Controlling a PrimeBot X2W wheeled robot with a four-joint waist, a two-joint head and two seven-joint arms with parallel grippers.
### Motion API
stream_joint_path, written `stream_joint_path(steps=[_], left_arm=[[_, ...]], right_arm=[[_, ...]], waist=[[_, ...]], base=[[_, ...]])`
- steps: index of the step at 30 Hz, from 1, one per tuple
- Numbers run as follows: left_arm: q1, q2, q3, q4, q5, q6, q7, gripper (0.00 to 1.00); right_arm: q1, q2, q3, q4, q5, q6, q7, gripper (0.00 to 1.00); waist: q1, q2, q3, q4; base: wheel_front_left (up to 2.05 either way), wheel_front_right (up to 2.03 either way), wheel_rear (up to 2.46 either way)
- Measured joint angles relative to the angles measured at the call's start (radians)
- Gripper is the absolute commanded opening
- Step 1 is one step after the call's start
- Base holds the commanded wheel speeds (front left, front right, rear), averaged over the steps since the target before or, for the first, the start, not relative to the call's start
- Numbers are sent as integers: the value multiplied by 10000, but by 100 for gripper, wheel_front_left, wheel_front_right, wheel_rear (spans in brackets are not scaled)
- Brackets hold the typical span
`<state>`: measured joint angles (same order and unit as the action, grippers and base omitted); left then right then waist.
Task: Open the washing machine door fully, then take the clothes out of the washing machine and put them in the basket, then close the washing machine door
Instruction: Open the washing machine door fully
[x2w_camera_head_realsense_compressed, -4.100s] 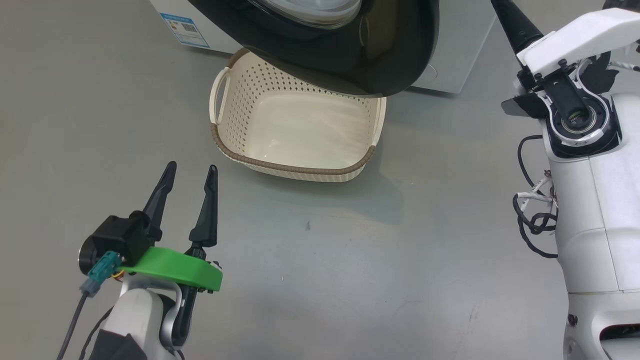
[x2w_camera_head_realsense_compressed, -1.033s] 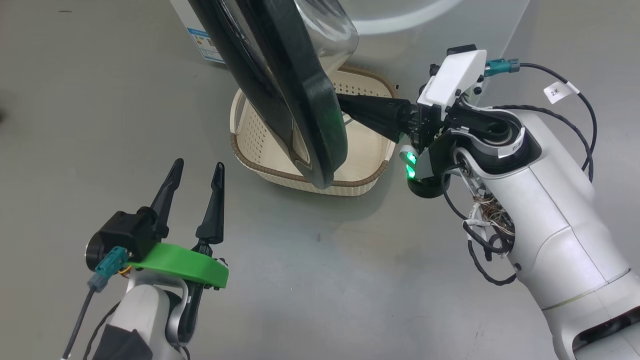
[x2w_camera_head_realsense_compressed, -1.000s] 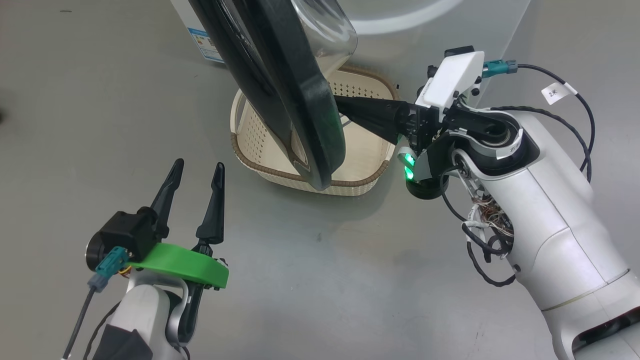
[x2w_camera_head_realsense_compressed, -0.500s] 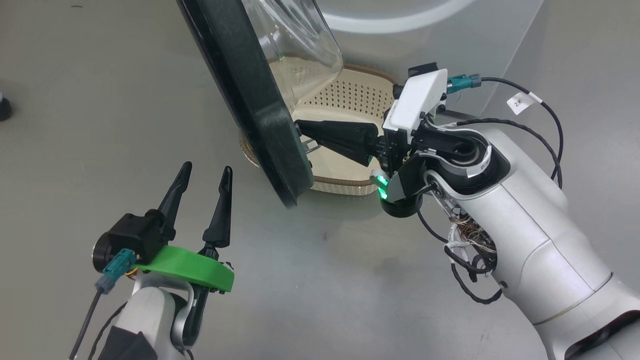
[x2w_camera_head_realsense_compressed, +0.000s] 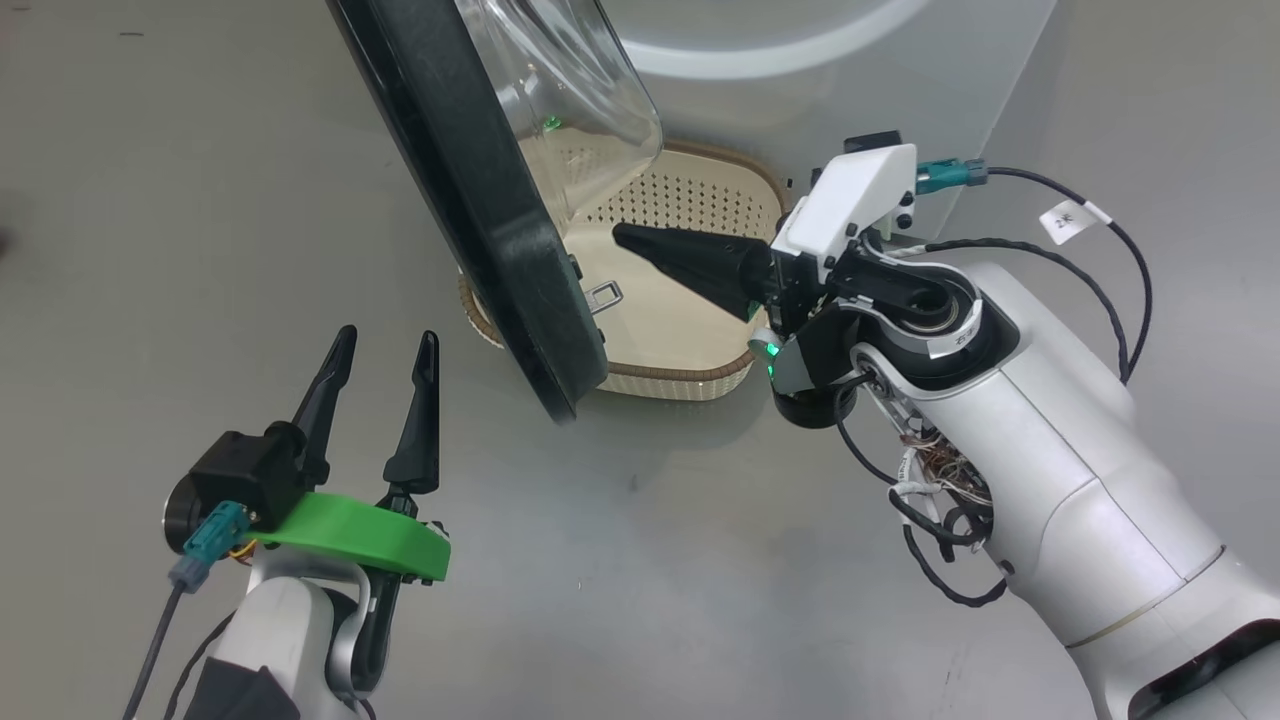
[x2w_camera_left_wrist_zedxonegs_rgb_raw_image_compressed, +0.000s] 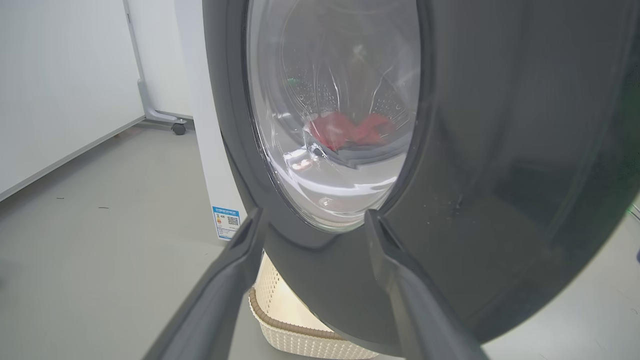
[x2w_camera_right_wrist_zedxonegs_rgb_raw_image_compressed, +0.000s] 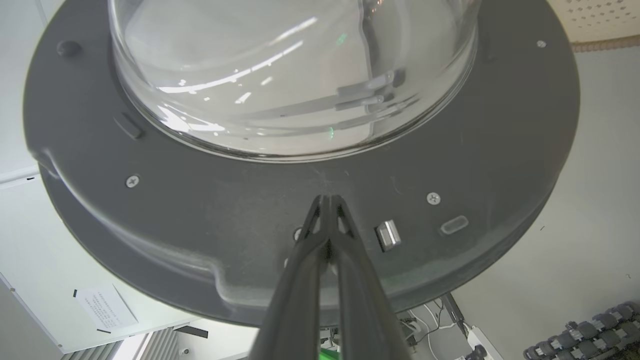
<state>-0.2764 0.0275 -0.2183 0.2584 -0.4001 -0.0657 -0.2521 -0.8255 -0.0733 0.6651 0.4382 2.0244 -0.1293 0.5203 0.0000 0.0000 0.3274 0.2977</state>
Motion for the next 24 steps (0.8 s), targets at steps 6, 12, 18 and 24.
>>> stream_joint_path(steps=[6,12,18,24], left_arm=[[68,2,201,31,125,2,0,100],[215,4,558,42,240,81,0,100],[462,4,890,52,238,123,0,100],[637,6,1181,59,472,125,0,100]], right_arm=[[28,-545,-328,184,-1028,727,-1066,0],[59,-1662,508,194,-3557,1641,-2295,0],[191,-2366,1415,56,-5921,2117,-3685,0],[475,-2844,1933,-42,-7591,2102,-4986,0]], waist=[[0,0,-363,-235],[0,0,-801,-567],[0,0,-1242,-991],[0,0,-1572,-1364]], base=[[0,0,0],[0,0,0],[0,0,0],[0,0,0]])
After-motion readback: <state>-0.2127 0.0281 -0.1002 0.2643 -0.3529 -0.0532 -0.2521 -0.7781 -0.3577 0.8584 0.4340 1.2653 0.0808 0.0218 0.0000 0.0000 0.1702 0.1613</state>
